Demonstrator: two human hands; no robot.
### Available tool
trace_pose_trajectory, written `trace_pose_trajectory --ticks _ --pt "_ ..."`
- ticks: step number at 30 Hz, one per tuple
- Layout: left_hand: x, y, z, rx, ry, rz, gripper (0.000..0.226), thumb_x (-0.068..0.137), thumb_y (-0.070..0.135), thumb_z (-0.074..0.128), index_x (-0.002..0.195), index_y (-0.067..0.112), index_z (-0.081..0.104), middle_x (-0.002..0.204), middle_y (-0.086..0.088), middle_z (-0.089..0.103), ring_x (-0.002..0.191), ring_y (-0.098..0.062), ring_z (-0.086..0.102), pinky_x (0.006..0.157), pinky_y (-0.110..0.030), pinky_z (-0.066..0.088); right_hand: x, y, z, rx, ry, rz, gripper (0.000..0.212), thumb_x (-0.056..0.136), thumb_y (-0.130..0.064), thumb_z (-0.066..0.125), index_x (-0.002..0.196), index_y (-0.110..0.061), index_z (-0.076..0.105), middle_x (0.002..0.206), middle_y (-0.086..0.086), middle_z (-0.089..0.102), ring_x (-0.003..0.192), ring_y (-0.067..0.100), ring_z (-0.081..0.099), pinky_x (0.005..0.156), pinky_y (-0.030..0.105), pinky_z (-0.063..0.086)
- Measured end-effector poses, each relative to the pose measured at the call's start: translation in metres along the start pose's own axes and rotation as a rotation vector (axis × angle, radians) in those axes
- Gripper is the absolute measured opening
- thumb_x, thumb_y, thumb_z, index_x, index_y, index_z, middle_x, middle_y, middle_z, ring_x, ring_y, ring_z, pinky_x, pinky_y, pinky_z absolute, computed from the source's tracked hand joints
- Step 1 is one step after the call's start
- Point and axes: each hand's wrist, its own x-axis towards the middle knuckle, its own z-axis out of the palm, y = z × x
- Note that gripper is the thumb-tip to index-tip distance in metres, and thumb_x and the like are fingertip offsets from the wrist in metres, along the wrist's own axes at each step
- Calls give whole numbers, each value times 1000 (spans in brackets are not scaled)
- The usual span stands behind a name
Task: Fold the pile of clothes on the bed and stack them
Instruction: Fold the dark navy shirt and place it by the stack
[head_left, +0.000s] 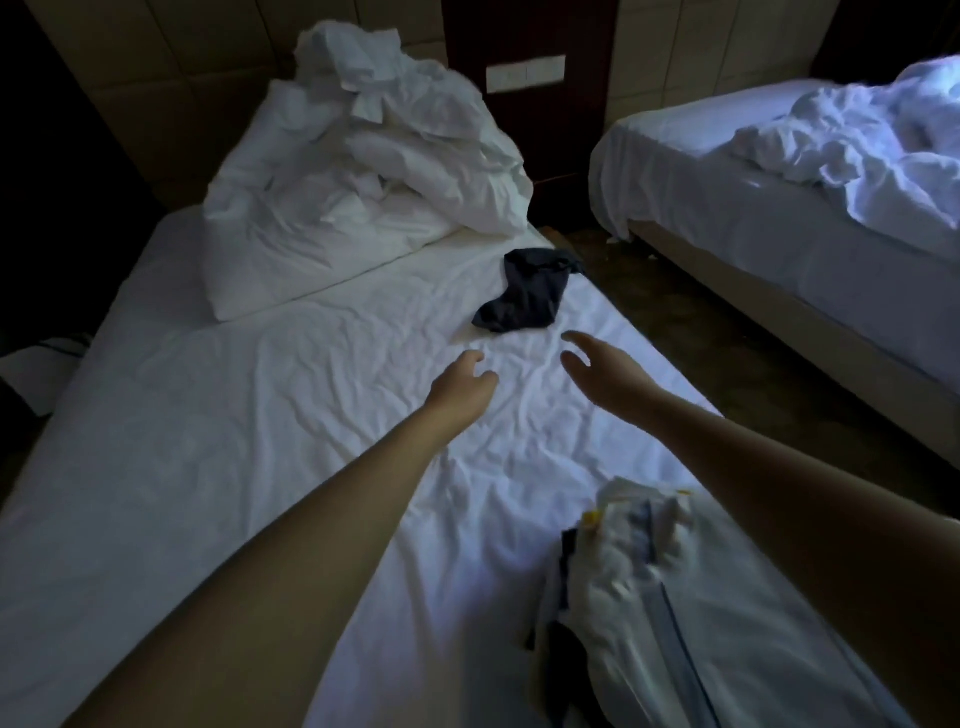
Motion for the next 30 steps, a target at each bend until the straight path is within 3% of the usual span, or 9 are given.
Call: trace_pose_trajectory --ticks 6,12,16,19,22,24,27,30 --pt "95 -17 -15 53 -54 -80 47 99 26 38 145 18 31 149 -7 34 91 -16 49 74 -26 39 90 9 45 119 -71 118 47 98 -29 38 144 -20 33 147 6 40 131 25 43 104 32 34" --pt "201 -45 2 48 -52 -170 44 98 23 41 140 13 39 144 -7 41 120 -24 48 84 -24 36 174 51 86 43 -82 145 48 98 -28 40 144 -18 32 148 4 38 133 23 40 106 33 31" --pt "258 -75 33 -25 -85 -218 50 96 21 42 144 13 31 144 -10 40 114 -25 48 82 -25 37 201 87 139 -38 -278 312 75 89 -56 46 149 -28 12 159 1 9 146 25 9 116 41 11" --pt "294 -96 59 -127 -110 -174 67 96 20 46 150 17 6 154 -7 18 133 -24 35 97 -29 37 206 108 183 -120 -372 324 102 70 -78 50 148 -36 -2 158 0 -13 145 28 -14 115 48 -5" --pt "335 -106 76 -321 27 -121 74 95 17 51 151 23 2 155 -8 19 133 -24 38 99 -32 40 205 122 210 -169 -261 271 111 54 -93 27 146 -40 -7 157 2 -16 143 29 -22 113 48 -13" --pt "358 -102 85 -517 89 -121 74 96 18 51 151 26 2 152 -9 26 131 -24 41 101 -32 39 202 126 218 -166 -191 247 108 51 -91 11 146 -41 -7 157 2 -16 142 27 -24 111 45 -18" --pt "380 -95 101 -589 151 -105 56 97 21 51 148 22 28 147 -7 39 130 -22 44 99 -26 39 201 128 226 -155 -172 239 100 57 -87 4 145 -42 -10 157 2 -20 140 25 -29 108 43 -24" --pt "383 -97 112 -365 344 -123 30 92 8 54 121 6 62 121 -15 63 113 -29 58 90 -29 44 211 129 222 -110 -285 300 82 78 -79 18 146 -42 -9 156 1 -23 140 24 -31 109 44 -24"
